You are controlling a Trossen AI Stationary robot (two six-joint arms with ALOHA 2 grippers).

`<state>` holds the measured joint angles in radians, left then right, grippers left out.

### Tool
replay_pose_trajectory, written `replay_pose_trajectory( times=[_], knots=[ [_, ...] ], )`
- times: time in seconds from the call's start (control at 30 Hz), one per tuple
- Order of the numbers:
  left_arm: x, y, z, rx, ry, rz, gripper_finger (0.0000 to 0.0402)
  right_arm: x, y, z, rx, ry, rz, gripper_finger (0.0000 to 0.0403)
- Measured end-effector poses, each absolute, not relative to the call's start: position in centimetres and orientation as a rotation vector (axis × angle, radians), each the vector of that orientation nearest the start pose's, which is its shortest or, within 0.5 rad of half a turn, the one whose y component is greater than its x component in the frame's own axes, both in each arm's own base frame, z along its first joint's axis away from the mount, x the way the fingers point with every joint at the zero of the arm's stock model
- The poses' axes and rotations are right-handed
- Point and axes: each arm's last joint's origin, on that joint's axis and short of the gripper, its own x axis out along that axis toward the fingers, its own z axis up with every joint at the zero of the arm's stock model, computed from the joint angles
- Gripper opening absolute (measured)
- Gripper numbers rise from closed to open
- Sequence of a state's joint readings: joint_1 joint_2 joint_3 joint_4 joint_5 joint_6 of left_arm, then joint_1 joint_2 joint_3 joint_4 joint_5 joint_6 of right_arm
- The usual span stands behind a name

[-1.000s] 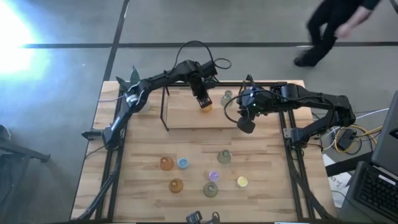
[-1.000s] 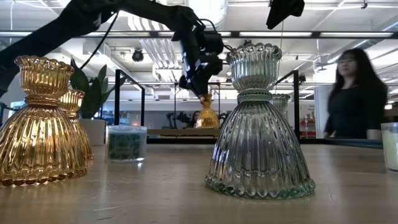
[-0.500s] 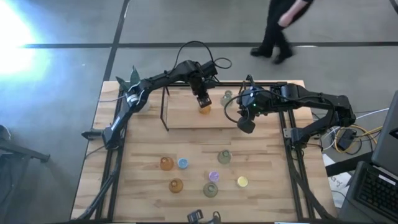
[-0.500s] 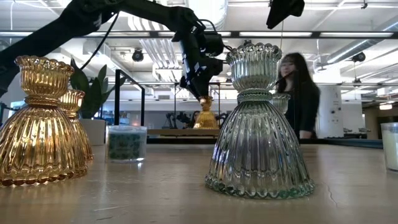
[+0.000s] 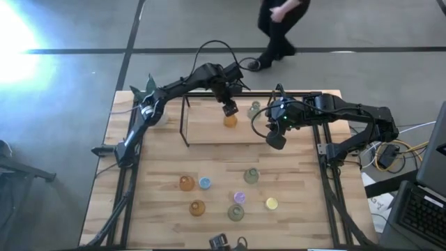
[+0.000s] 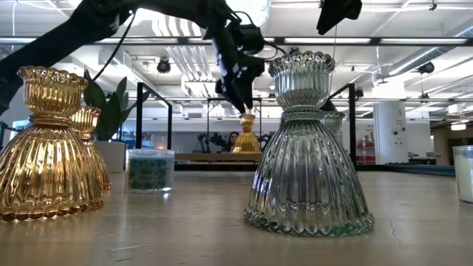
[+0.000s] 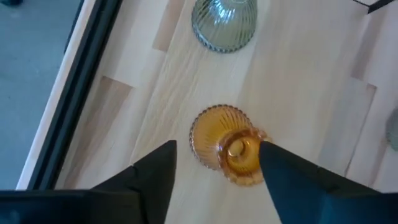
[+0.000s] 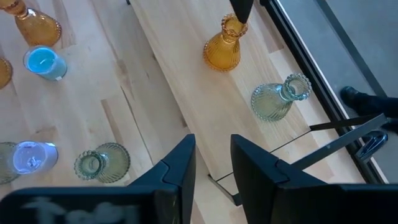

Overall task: Pick & Place candle stick holders
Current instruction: Put the top yellow glass candlestick on the shelf

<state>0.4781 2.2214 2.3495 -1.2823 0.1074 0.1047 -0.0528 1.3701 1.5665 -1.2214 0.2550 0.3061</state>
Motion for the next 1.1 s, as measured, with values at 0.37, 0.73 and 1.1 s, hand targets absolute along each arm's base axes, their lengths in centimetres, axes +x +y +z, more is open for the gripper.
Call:
replay_pose_trajectory(
  times=[0.37,0.73,1.1],
  knots=[
    [35.7,18.1,39.1,-0.216,0.998,0.265,0.0255,24.6,-2.1,38.7,0.17,0.962,-0.433,0.0085],
    [29.2,13.8,46.4,-0.195,0.679,0.235,0.0252,25.0,-2.1,39.0,0.185,0.91,-0.432,0.0075],
    [21.2,9.6,45.2,-0.287,0.527,0.291,0.0252,26.0,-2.6,39.8,0.178,0.779,-0.42,0.0093]
  ],
)
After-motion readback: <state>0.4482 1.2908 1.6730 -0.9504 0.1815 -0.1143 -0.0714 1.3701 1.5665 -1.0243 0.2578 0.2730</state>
